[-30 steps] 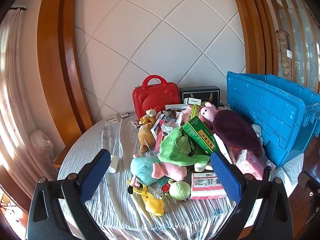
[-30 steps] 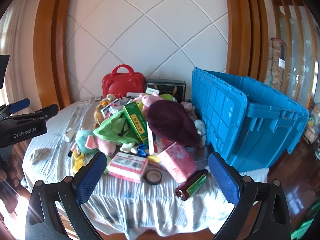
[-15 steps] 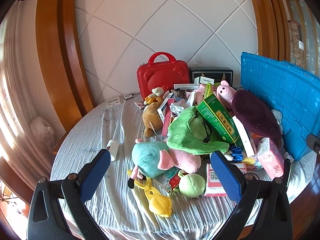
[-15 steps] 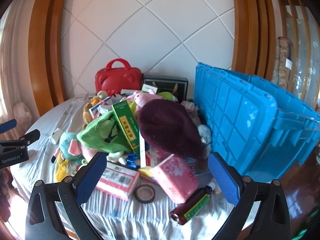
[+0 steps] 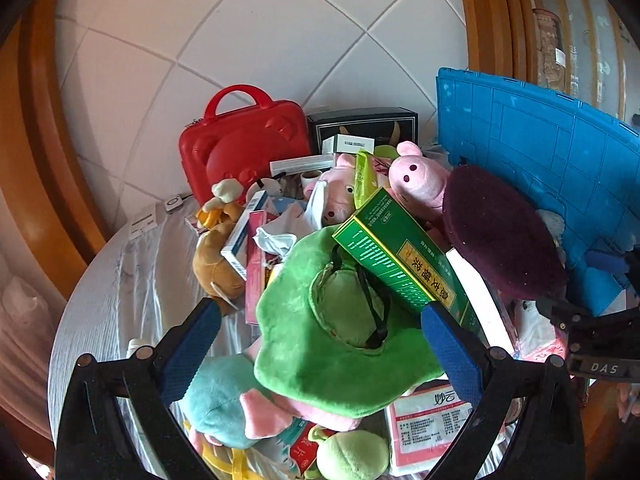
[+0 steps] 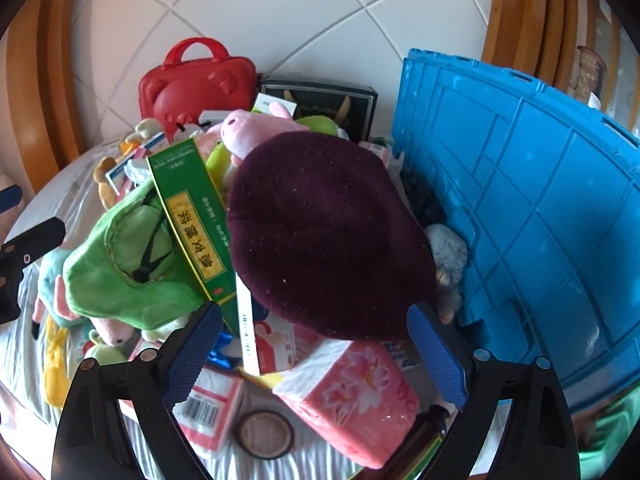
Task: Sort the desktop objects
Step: 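Grasp the green medicine box with the left tool while the right tool grasps the maroon knit hat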
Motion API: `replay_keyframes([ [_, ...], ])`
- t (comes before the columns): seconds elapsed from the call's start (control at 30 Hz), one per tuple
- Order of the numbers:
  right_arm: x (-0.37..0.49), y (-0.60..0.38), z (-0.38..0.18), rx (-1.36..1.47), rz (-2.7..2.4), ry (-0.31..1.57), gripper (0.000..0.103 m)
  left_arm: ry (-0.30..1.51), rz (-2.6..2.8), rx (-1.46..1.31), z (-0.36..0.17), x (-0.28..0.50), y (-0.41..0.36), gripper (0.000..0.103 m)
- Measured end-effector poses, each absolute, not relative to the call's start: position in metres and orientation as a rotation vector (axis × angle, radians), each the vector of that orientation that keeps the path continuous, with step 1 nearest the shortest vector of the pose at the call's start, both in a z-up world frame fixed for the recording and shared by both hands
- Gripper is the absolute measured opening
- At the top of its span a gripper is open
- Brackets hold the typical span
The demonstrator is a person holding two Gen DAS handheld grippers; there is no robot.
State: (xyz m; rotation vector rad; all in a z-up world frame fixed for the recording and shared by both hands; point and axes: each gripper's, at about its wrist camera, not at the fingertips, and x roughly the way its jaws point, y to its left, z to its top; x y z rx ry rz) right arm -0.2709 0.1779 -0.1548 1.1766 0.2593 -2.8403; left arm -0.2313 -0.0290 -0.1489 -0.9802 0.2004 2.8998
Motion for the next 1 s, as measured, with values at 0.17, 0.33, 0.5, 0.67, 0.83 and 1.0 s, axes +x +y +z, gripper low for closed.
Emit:
replay_keyframes([
  [0.17,-0.291,0.187,-0.181,1.26,-2.783,0.42,0.093,0.253,2.865,-1.029,-0.165,-0.254,-0.013,0.102],
  [0.33,-0.319,0.2,-0.198,1.291,-2.752,0.406,0.091,0.282,2.852,-1.092,-0.175,-0.271,0.004,0.102],
  [0.5,-0.342,0.234,-0.202,1.341,-2.655,0.055,0.026,0.273,2.872,-1.135,-0.178,-0.293,0.019,0.102],
  [0.67,-0.334,0.253,-0.188,1.267,-2.649,-0.002,0.024,0.184,2.92,-1.198,-0.183,-0.319,0.03,0.102],
  [0.83,-0.331,0.265,-0.185,1.263,-2.606,-0.03,0.024,0.094,3.009,-1.248,-0.185,-0.332,0.041,0.102],
  [1.0,-0.335,0.253,-0.183,1.268,-2.57,-0.014,0.024,-0.001,3.045,-1.283,-0.188,-0.343,0.048,0.102],
])
